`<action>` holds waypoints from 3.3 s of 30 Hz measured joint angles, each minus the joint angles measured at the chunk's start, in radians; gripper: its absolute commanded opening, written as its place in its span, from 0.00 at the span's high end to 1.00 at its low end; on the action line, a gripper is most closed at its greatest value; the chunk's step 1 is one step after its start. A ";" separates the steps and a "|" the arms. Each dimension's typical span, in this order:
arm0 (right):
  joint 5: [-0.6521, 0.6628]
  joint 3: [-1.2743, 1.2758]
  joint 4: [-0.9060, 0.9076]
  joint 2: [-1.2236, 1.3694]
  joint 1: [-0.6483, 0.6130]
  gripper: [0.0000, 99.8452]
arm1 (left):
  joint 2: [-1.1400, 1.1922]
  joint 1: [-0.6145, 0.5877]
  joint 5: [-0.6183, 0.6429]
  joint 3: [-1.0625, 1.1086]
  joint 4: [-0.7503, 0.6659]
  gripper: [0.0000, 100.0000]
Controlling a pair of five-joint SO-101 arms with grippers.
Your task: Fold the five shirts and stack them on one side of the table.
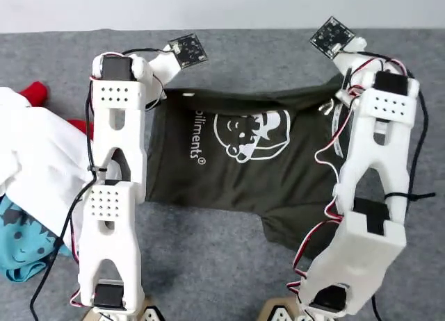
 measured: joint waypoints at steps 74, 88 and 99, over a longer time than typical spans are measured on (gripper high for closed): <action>-0.097 1.016 0.594 -0.884 0.074 0.76 | -0.486 -0.002 -0.003 1.033 -0.003 0.91; -0.097 0.937 0.595 -0.884 0.074 0.76 | -0.793 -0.011 -0.005 1.185 -0.002 0.85; -0.160 0.937 0.459 -0.884 0.074 0.83 | -0.816 -0.021 0.127 1.155 -0.055 0.91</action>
